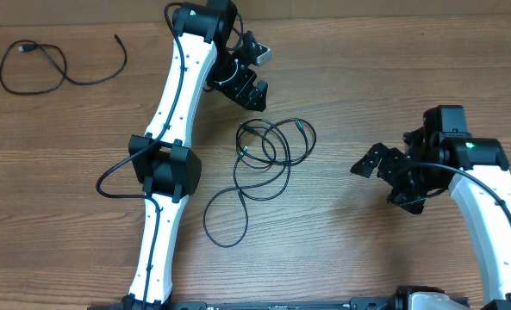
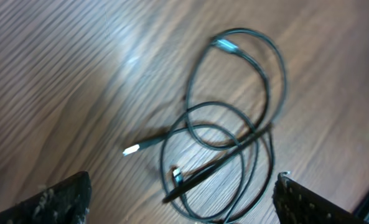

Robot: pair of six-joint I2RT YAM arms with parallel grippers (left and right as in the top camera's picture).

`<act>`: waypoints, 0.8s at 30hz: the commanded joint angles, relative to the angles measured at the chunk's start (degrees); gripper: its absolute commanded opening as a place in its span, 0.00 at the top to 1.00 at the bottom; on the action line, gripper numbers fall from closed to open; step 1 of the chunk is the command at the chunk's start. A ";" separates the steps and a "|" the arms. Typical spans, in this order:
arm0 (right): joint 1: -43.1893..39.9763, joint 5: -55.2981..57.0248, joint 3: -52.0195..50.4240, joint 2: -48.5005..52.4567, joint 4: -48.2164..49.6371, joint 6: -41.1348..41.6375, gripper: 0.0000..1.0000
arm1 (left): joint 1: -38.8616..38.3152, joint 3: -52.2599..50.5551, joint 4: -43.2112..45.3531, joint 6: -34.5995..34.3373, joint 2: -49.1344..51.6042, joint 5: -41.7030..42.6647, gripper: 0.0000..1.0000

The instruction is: Untangle cables

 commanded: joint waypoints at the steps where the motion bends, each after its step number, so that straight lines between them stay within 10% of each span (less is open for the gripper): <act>1: 3.50 -0.52 -0.28 -0.04 0.85 -0.37 0.00 | -0.11 -2.03 -0.17 13.49 -0.98 8.22 0.02; 15: 8.15 -0.50 -0.28 -0.04 4.07 2.67 0.00 | -0.76 -17.03 0.79 21.68 -0.98 9.46 0.17; 20: 8.15 -0.55 -0.28 -0.04 4.22 3.08 0.00 | -0.85 -19.28 2.67 21.66 -0.98 10.45 0.34; 24: 8.15 -0.52 -0.28 -0.04 4.04 3.10 0.00 | -0.85 -19.32 3.54 21.33 -1.01 10.64 0.76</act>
